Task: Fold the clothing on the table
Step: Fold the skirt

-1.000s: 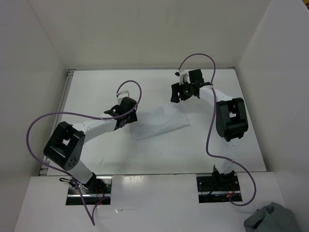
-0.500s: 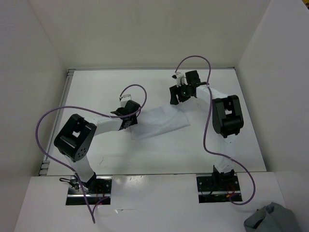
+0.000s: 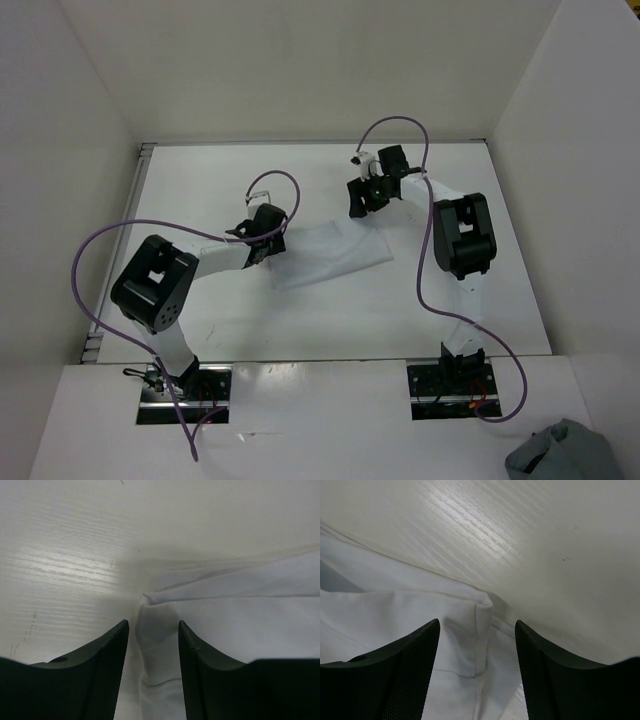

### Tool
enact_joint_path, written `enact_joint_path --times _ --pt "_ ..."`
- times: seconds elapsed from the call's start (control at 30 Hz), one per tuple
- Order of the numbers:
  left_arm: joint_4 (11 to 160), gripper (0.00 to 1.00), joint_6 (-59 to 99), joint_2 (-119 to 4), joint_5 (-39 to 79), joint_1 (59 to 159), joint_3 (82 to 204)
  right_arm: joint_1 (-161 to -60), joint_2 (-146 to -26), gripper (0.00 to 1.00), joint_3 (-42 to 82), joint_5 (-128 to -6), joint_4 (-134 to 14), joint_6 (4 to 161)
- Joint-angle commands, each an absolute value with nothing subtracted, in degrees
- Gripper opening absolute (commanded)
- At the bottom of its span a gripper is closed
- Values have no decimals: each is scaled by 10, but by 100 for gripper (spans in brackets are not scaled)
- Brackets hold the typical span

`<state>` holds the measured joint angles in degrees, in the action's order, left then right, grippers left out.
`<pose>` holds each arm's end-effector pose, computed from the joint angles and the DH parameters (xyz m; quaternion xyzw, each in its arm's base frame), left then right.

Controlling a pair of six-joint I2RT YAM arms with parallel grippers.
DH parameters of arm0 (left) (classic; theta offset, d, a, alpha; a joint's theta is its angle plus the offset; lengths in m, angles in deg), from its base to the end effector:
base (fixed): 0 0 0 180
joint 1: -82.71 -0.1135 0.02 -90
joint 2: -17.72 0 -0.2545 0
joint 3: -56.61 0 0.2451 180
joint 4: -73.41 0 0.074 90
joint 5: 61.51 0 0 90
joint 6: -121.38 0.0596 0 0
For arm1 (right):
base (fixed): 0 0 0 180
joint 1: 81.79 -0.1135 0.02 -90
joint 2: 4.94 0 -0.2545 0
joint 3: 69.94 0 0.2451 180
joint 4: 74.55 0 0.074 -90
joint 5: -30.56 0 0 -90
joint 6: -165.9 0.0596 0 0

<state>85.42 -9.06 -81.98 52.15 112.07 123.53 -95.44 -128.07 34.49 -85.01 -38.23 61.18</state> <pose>0.3257 -0.1558 0.1411 -0.1657 0.8917 -0.0600 0.4168 0.4453 0.1346 0.1434 -0.2924 0.8855 0.2083 0.2950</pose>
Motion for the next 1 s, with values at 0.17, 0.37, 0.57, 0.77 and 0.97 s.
enact_joint_path --times 0.17,0.37,0.57,0.77,0.97 --pt "792 46 -73 -811 460 1104 1218 -975 -1297 62 393 -855 -363 601" --pt "787 38 -68 -811 454 1099 1218 -975 -1303 50 393 -849 -363 601" --pt "799 33 -73 -805 478 1099 1218 -975 -1303 37 393 -844 -363 601" --pt "805 26 -73 -793 499 1099 1223 -975 -1308 12 404 -838 -358 607" --pt "805 0 -73 -783 484 1099 1223 -975 -1295 0 398 -833 -363 612"
